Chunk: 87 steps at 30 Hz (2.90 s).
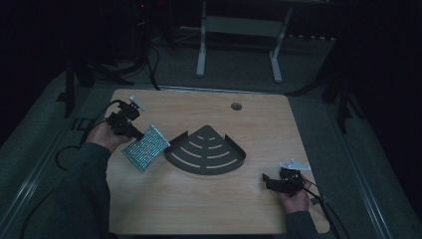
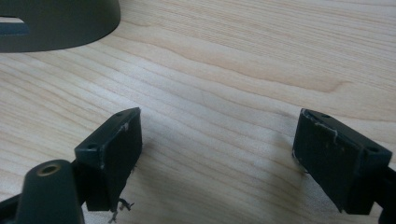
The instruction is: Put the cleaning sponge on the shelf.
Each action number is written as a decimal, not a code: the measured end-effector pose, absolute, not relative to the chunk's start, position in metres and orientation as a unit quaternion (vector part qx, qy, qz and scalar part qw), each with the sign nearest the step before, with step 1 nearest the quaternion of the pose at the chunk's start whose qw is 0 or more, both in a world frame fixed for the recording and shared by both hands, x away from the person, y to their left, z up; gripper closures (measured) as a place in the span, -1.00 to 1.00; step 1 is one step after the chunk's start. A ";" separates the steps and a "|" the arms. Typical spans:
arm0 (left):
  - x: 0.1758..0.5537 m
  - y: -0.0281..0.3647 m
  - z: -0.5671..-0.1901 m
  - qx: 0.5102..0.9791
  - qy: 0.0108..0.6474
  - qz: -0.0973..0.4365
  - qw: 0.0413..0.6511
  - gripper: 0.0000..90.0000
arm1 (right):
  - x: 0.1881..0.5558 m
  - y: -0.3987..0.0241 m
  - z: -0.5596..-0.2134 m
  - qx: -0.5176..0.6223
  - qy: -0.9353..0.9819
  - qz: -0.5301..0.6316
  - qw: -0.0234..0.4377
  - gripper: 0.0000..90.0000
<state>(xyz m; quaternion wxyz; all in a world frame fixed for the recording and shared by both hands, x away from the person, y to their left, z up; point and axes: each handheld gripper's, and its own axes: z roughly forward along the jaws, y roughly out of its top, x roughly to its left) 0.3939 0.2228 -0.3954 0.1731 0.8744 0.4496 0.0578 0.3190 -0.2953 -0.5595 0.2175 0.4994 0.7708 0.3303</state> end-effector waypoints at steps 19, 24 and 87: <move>0.403 0.204 -0.382 0.881 0.434 0.066 0.176 1.00 | 0.319 -0.295 -0.559 0.499 0.771 0.330 0.217 -0.66; 0.407 0.197 -0.378 0.882 0.429 0.064 0.183 1.00 | 0.319 -0.295 -0.560 0.499 0.771 0.330 0.217 -0.66; 0.446 0.132 -0.394 0.899 0.403 0.060 0.160 1.00 | 0.319 -0.295 -0.560 0.499 0.771 0.331 0.217 -0.66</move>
